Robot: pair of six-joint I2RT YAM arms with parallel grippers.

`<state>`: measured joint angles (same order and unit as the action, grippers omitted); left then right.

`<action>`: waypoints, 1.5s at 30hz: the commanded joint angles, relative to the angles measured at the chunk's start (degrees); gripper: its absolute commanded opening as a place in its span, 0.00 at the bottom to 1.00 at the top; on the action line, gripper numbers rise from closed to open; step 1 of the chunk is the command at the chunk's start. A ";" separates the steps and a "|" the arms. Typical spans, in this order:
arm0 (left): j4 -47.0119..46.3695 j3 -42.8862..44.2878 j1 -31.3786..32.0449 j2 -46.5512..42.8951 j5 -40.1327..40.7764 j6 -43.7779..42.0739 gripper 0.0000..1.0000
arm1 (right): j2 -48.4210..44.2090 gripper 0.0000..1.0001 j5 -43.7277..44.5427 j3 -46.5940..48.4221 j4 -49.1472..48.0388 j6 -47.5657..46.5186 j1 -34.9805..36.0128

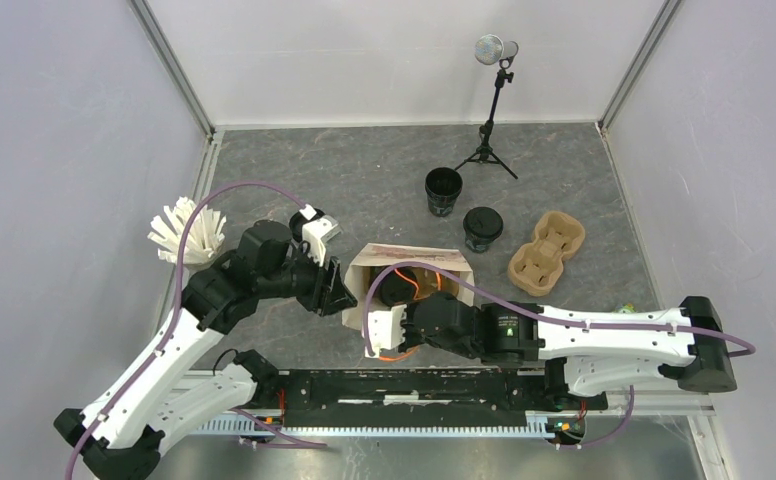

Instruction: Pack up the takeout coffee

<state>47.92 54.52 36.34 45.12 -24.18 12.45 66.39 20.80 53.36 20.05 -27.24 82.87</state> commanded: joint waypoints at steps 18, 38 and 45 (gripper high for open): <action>-2.28 1.73 -0.30 -0.06 -1.95 2.25 0.02 | 5.87 0.00 0.15 2.39 -8.81 -2.85 -1.42; -3.70 1.73 -0.30 -0.08 -2.96 4.99 0.03 | 7.01 0.00 -6.53 -6.95 -19.62 -10.15 -10.39; -3.90 1.73 -0.29 0.14 -3.24 5.57 0.03 | 9.30 0.00 -8.17 -7.67 -22.63 -10.90 -10.84</action>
<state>46.54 55.02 36.34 45.80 -25.74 15.64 74.28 14.17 46.02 1.78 -36.99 72.29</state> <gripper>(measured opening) 0.034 0.006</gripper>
